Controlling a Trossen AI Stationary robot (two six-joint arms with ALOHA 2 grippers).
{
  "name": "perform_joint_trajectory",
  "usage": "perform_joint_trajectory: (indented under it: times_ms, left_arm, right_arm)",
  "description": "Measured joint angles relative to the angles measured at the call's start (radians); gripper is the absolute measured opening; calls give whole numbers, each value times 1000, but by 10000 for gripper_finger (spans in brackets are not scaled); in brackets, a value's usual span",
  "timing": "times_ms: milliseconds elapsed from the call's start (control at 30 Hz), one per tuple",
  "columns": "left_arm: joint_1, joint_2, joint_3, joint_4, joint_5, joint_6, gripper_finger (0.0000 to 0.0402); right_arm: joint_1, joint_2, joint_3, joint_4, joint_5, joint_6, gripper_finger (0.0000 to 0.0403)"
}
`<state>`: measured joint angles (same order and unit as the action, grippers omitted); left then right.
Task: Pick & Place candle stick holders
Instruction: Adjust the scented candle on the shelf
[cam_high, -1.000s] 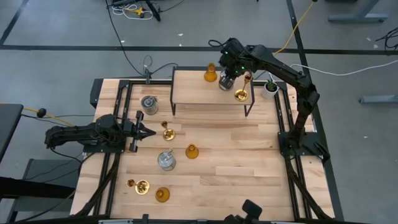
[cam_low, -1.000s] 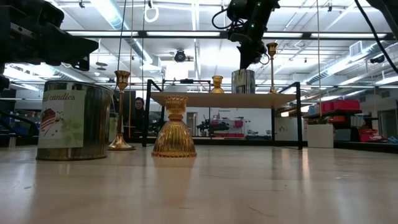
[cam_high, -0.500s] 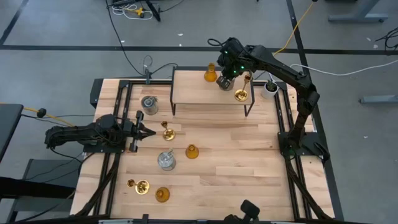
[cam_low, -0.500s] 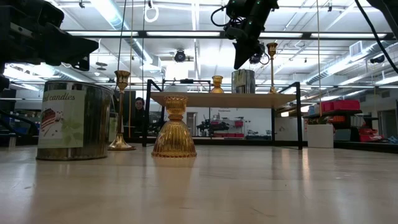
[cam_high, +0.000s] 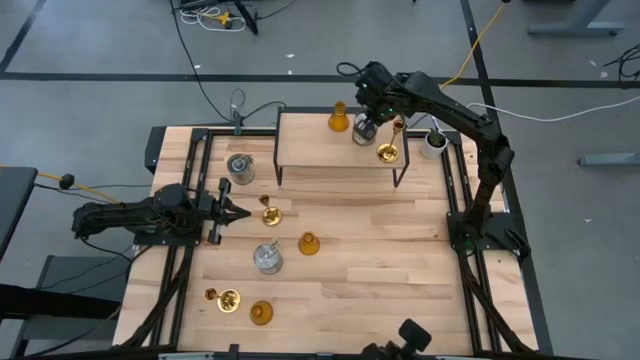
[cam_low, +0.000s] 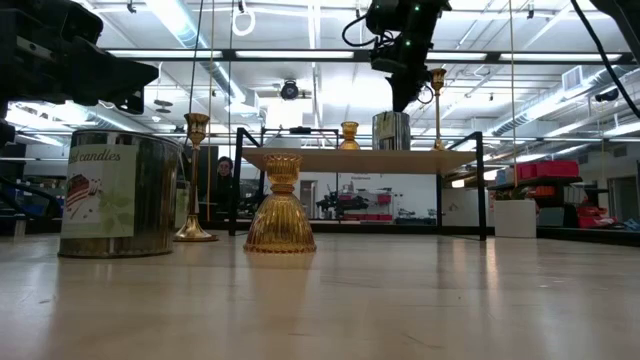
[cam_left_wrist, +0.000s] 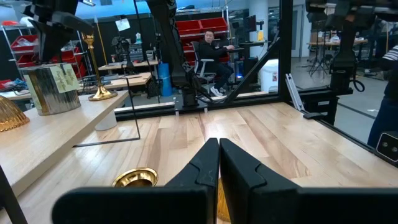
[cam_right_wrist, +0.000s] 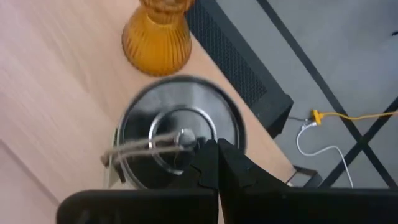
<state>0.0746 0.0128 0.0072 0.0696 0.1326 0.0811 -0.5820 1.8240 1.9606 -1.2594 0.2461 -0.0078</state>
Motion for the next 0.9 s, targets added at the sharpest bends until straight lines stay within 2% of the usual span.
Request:
perform_joint_trajectory:
  times_ms: [167,333,667,900]
  left_arm:
    - [0,0,0,0,0,0,18]
    - [0,0,0,0,0,0,18]
    - [0,0,0,0,0,0,18]
    - [0,0,0,0,0,0,19]
  right_arm:
    - [-1,0,0,-17,-13,0,0]
    - [-1,1,0,-9,-101,0,0]
    - [3,3,1,15,-141,0,0]
    - [10,1,1,54,-54,1,0]
